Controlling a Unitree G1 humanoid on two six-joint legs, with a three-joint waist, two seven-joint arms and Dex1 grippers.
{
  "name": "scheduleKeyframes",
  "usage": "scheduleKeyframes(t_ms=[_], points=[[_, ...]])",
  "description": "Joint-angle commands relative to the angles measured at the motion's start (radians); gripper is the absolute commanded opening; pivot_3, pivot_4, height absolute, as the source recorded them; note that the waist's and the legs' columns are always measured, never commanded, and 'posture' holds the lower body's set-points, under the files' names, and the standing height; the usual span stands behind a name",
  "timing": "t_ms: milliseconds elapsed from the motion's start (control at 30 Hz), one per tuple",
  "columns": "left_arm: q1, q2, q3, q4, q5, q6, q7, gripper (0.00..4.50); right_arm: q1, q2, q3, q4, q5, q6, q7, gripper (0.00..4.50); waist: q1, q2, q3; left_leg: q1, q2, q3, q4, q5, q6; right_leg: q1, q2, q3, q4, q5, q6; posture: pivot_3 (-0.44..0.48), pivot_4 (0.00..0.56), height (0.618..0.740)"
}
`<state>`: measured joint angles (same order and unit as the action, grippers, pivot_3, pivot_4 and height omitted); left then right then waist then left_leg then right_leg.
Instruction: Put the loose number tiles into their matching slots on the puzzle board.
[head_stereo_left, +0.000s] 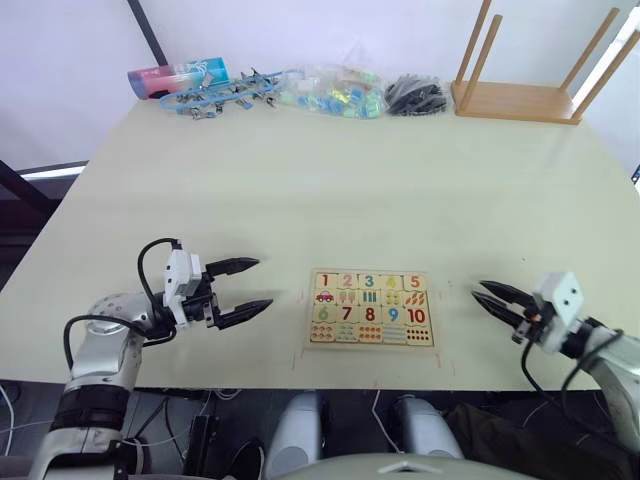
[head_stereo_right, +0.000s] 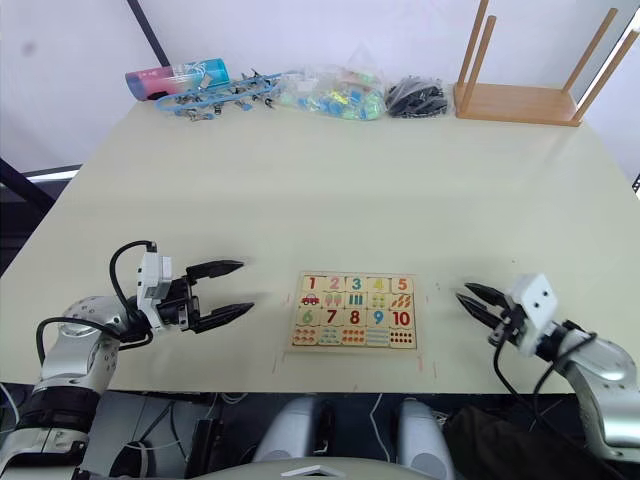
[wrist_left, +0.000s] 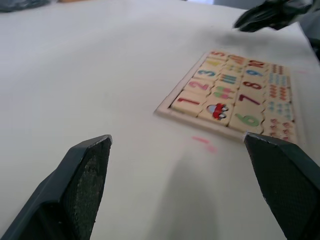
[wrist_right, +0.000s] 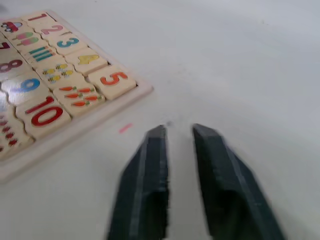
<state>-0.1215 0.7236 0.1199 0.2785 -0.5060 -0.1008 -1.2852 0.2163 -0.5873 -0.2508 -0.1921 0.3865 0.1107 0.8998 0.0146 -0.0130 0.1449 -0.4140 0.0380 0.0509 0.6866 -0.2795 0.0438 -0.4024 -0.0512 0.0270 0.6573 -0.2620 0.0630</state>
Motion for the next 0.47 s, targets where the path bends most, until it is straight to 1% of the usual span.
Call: scheduleKeyframes(t_ms=[33, 67, 100, 167, 200, 333, 467], points=[[0.033, -0.002, 0.053, -0.082, 0.024, 0.041, 0.114, 4.50, 0.044, -0.007, -0.109, -0.016, 0.066, -0.050, 0.018, 2.45, -0.001, 0.000, 0.000, 0.000, 0.000, 0.000, 0.000, 0.000, 0.000, 0.000, 0.000, 0.000, 0.000, 0.000, 0.000, 0.000, 0.150, 0.737], [0.044, 0.001, 0.056, -0.095, 0.031, 0.051, 0.131, 4.50, 0.053, -0.006, -0.124, -0.021, 0.073, -0.052, 0.014, 2.85, -0.002, 0.000, 0.000, 0.000, 0.000, 0.000, 0.000, 0.000, 0.000, 0.000, 0.000, 0.000, 0.000, 0.000, 0.000, 0.000, 0.150, 0.737], [0.056, 0.003, 0.059, -0.108, 0.035, 0.053, 0.138, 4.50, 0.063, -0.007, -0.135, -0.025, 0.080, -0.052, 0.015, 3.11, -0.002, 0.000, 0.000, 0.000, 0.001, 0.000, 0.000, 0.000, 0.000, 0.000, 0.000, 0.000, 0.000, 0.000, 0.000, 0.000, 0.150, 0.737], [0.077, 0.006, 0.069, -0.130, 0.047, 0.069, 0.168, 4.50, 0.092, -0.011, -0.165, -0.017, 0.093, -0.070, 0.033, 4.13, -0.002, 0.000, 0.000, 0.001, 0.000, 0.000, 0.000, 0.000, 0.000, 0.000, 0.000, 0.000, 0.000, 0.000, 0.000, 0.000, 0.150, 0.737], [0.088, 0.008, 0.074, -0.139, 0.057, 0.074, 0.187, 4.50, 0.109, -0.010, -0.182, -0.006, 0.104, -0.077, 0.046, 4.48, -0.002, 0.000, 0.000, 0.001, 0.000, 0.000, 0.000, 0.000, 0.000, 0.000, 0.000, 0.000, 0.000, 0.000, 0.000, 0.000, 0.150, 0.737], [0.123, -0.004, 0.097, -0.172, 0.082, 0.080, 0.259, 4.50, 0.155, -0.006, -0.226, 0.058, 0.122, -0.126, 0.091, 4.48, -0.001, 0.000, -0.001, 0.001, 0.000, 0.000, 0.000, 0.000, 0.000, 0.001, 0.000, 0.000, 0.000, 0.000, 0.000, 0.000, 0.150, 0.737], [0.145, -0.001, 0.103, -0.191, 0.089, 0.079, 0.267, 4.50, 0.165, -0.001, -0.227, 0.075, 0.129, -0.143, 0.105, 4.48, -0.001, 0.000, -0.001, 0.001, 0.001, 0.000, 0.000, 0.000, 0.000, 0.001, -0.001, 0.000, 0.000, 0.000, 0.000, 0.000, 0.150, 0.737]])
